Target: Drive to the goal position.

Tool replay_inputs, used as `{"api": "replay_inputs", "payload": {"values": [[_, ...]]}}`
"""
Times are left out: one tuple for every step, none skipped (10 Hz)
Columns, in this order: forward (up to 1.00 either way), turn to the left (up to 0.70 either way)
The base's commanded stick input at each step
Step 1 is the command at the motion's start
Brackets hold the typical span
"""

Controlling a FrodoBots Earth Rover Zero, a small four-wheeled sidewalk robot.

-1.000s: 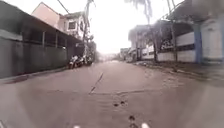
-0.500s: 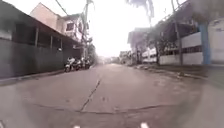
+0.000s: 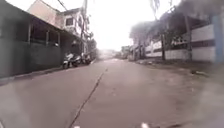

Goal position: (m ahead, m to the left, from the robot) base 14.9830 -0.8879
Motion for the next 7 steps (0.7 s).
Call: {"api": "replay_inputs", "payload": {"values": [[1.0, 0.01], [1.0, 0.01], [1.0, -0.13], [1.0, -0.31], [1.0, -0.38], [1.0, -0.39], [1.0, -0.39]]}}
